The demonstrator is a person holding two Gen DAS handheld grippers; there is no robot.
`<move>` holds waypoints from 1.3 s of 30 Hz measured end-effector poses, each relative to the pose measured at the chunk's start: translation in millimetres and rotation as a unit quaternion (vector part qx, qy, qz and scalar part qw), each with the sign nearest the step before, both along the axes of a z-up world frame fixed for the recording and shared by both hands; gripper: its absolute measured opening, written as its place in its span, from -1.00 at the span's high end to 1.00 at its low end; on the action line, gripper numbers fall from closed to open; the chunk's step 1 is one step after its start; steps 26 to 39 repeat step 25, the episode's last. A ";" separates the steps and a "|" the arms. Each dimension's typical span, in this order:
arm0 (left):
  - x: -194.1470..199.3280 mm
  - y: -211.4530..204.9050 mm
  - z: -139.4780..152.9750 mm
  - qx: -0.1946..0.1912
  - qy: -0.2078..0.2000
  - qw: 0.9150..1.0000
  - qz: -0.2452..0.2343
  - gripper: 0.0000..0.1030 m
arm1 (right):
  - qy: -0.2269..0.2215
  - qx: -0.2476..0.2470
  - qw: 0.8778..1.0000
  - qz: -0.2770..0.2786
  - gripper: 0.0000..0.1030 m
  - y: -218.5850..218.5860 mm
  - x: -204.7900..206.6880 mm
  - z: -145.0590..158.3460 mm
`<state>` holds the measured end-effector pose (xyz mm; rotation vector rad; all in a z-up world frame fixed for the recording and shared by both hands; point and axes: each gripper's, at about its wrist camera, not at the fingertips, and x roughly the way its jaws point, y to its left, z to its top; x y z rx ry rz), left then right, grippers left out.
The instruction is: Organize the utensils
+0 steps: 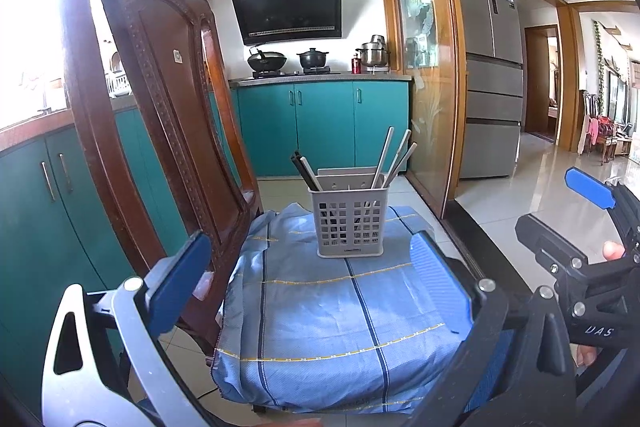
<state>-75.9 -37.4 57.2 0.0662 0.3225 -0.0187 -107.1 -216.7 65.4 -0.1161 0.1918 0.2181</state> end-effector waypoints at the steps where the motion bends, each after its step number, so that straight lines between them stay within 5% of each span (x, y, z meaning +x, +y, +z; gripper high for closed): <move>1: -0.2 0.9 0.3 -0.003 -0.002 1.000 0.003 -0.93 | 0.001 0.000 1.000 0.000 -0.94 -0.3 0.5 -0.6; 18: 17.7 4.3 -10.0 -0.019 0.015 1.000 0.004 -0.93 | 0.039 -0.012 0.999 0.000 -0.94 4.0 32.0 -18.1; 21: 31.2 5.9 -16.0 -0.025 0.038 0.999 0.008 -0.93 | 0.080 -0.007 0.997 -0.006 -0.94 3.1 58.4 -31.7; 24: 49.0 9.2 -21.4 -0.025 0.065 0.997 0.016 -0.93 | 0.169 0.007 0.986 -0.008 -0.94 3.3 108.1 -60.1; 39: 53.8 10.0 -23.7 -0.024 0.074 0.997 0.019 -0.93 | 0.169 0.007 0.986 -0.008 -0.94 3.3 108.1 -60.1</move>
